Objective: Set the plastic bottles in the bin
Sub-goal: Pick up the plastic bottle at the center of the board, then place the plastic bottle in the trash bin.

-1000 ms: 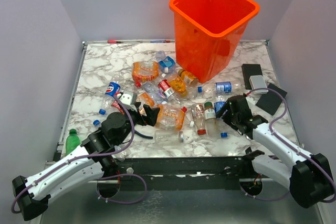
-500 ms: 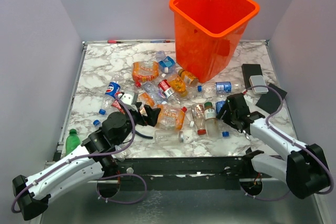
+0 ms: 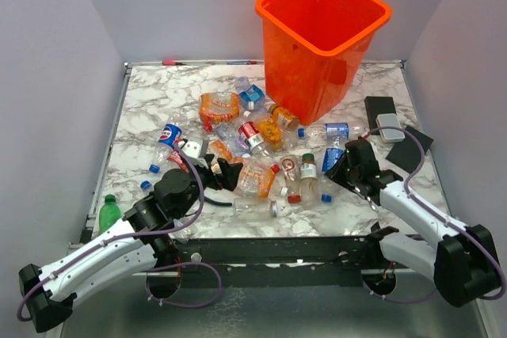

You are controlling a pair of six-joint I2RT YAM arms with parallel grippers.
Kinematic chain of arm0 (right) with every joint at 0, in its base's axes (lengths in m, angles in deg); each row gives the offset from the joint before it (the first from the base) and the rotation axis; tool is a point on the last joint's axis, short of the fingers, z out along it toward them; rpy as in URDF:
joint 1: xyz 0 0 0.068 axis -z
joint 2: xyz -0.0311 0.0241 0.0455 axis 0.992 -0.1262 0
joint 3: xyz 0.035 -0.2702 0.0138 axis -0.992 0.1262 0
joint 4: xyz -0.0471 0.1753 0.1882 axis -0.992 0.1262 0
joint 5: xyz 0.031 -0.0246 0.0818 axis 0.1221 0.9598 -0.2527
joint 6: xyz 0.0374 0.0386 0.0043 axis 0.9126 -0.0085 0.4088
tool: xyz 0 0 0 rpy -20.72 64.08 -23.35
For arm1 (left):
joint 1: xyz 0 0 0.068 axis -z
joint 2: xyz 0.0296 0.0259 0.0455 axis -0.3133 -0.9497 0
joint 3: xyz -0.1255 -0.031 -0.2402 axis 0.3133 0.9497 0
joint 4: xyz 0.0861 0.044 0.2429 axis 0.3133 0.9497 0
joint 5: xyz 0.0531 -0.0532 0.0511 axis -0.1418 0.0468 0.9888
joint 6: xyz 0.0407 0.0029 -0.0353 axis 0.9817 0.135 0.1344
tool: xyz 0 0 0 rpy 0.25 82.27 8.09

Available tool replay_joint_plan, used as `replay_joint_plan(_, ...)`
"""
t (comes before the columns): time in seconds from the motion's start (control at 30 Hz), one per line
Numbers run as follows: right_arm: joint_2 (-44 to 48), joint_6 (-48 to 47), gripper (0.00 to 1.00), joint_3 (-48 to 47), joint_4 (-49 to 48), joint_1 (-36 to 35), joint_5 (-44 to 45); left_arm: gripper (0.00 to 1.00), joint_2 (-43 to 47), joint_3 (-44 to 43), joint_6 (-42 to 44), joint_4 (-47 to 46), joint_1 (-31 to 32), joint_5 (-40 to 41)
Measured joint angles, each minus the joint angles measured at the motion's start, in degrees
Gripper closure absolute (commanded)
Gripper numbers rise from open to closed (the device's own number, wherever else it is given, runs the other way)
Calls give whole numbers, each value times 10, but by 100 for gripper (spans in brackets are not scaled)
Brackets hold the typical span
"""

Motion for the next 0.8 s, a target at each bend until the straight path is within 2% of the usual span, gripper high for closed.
replay_joint_plan(0.17,94,-18,85,-42,74,0,-12,1,9,0,0,0,0,1)
replay_joint_plan(0.27,142,-45,99,-107,107,0,-48,1,19,0,0,-1,0,2)
replay_joint_plan(0.43,157,-93,99,-198,118,2,-196,1,18,-9,12,-15,0,-10)
replay_joint_plan(0.57,142,-112,99,-217,122,2,-345,1,-38,-77,62,-18,0,-80)
replay_joint_plan(0.7,125,-126,99,-220,130,2,-446,1,-79,-144,168,-21,0,-158)
replay_joint_plan(0.8,131,-129,99,-220,131,2,-486,1,-76,-153,262,-21,0,-186)
